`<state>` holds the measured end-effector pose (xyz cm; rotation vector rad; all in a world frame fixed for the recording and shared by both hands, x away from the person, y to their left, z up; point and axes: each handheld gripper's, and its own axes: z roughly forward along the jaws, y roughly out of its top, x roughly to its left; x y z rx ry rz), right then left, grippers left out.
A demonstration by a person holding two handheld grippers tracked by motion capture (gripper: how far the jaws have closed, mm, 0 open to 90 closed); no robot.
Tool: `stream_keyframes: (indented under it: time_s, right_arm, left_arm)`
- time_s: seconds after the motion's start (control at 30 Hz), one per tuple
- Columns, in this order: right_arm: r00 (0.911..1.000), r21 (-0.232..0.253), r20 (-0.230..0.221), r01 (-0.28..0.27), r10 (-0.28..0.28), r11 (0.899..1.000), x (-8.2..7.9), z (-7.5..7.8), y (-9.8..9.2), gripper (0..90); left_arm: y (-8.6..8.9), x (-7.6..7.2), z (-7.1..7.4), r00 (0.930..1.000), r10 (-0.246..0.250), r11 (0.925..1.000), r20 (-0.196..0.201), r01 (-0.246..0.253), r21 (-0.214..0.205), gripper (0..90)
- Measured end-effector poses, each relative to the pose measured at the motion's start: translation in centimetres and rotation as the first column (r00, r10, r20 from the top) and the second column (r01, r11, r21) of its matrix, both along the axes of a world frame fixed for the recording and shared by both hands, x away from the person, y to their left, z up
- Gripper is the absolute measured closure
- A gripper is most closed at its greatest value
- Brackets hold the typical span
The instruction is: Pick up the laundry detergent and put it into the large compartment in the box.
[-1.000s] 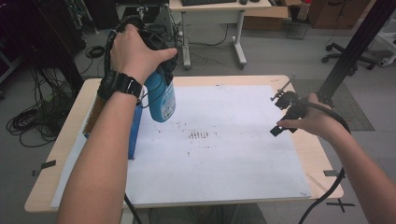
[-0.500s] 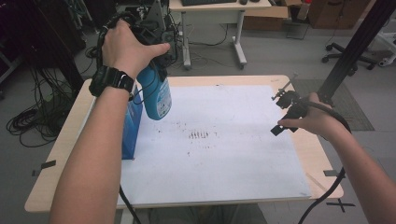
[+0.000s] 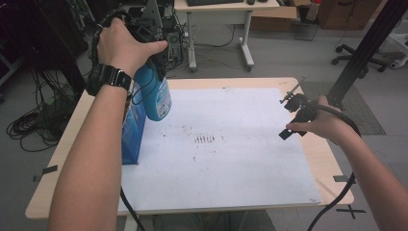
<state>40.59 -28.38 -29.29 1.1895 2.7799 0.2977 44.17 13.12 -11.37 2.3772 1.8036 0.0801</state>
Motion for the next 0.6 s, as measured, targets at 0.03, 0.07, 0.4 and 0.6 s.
stream_keyframes:
  time_s: [0.03,0.07,0.4,0.6]
  right_arm:
    - [1.0,-0.001,0.0,-0.001,0.001,1.0,0.0,0.0,0.0,15.7]
    - [1.0,0.001,-0.002,0.0,0.0,1.0,0.0,-0.1,0.0,15.7]
    - [1.0,0.0,-0.004,-0.003,0.003,1.0,0.1,-0.4,0.1,15.7]
    - [1.0,0.002,-0.003,-0.004,0.004,1.0,0.1,-0.3,0.1,15.7]
  left_arm:
    - [0.2,0.0,0.0,1.0,0.004,1.0,0.001,-0.004,0.0,36.8]
    - [0.3,0.0,0.0,0.9999,0.015,0.9999,0.004,-0.015,-0.003,36.8]
    - [2.1,0.0,0.3,0.9973,0.073,0.9973,0.006,-0.073,0.0,36.8]
    - [3.0,-0.2,0.6,0.9941,0.108,0.994,0.011,-0.108,0.02,36.8]
